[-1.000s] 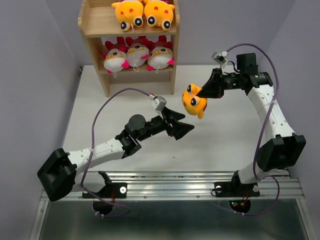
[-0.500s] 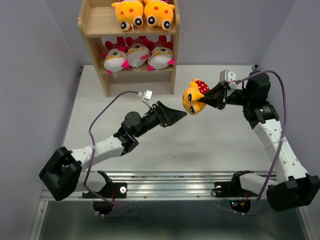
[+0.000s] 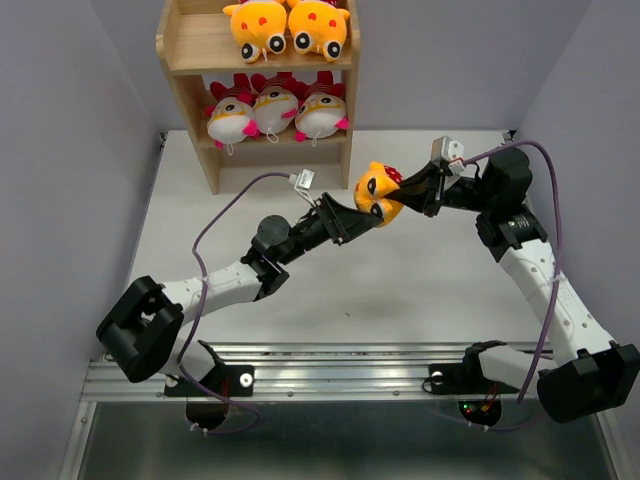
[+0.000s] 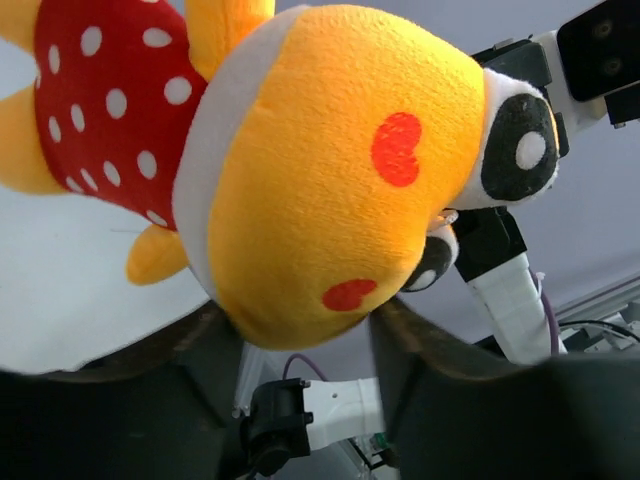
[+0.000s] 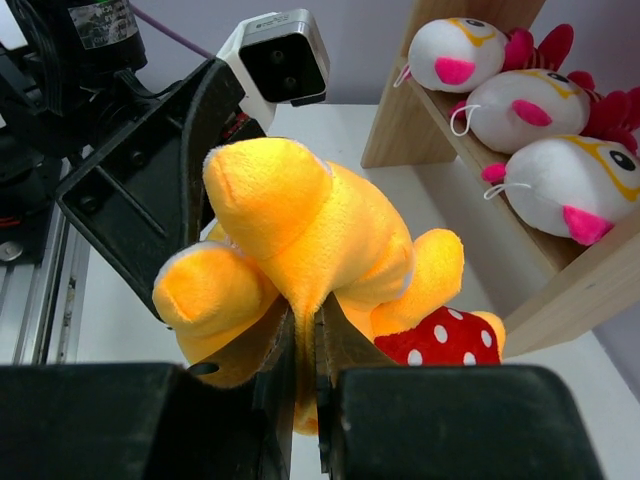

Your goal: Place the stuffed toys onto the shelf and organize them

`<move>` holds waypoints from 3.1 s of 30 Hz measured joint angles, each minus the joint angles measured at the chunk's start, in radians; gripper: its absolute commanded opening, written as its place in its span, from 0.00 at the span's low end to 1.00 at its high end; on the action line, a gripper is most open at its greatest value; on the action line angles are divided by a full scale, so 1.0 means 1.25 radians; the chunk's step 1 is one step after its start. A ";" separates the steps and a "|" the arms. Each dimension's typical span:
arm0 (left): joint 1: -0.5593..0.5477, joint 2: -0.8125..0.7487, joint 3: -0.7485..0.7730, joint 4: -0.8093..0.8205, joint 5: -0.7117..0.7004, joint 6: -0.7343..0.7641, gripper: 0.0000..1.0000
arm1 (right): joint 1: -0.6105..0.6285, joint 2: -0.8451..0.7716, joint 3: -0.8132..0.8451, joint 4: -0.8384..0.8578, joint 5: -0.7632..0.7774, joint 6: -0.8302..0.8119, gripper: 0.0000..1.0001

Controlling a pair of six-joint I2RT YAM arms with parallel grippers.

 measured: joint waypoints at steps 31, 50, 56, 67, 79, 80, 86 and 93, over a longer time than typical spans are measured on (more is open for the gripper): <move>-0.002 -0.341 0.118 -0.837 -0.107 1.011 0.00 | 0.017 0.059 0.085 -0.276 -0.038 0.157 0.96; -0.149 -0.237 0.240 -0.967 -0.214 1.172 0.00 | 0.053 0.237 0.110 -0.030 0.035 0.715 0.89; -0.170 -0.218 0.241 -0.952 -0.224 1.159 0.00 | 0.088 0.255 0.110 -0.048 0.070 0.700 0.36; -0.174 -0.260 0.180 -0.848 -0.258 1.059 0.41 | 0.096 0.255 0.111 0.009 0.059 0.702 0.01; -0.174 -0.438 0.050 -0.681 -0.341 0.725 0.95 | 0.043 0.244 0.146 0.047 0.096 0.646 0.01; -0.173 -0.445 0.044 -0.671 -0.351 0.690 0.94 | 0.043 0.236 0.136 0.063 0.103 0.645 0.01; -0.168 -0.418 0.035 -0.629 -0.389 0.462 0.91 | 0.043 0.164 0.034 0.168 0.175 0.644 0.01; -0.168 -0.289 0.068 -0.612 -0.397 0.330 0.91 | 0.043 0.142 -0.003 0.234 0.258 0.657 0.01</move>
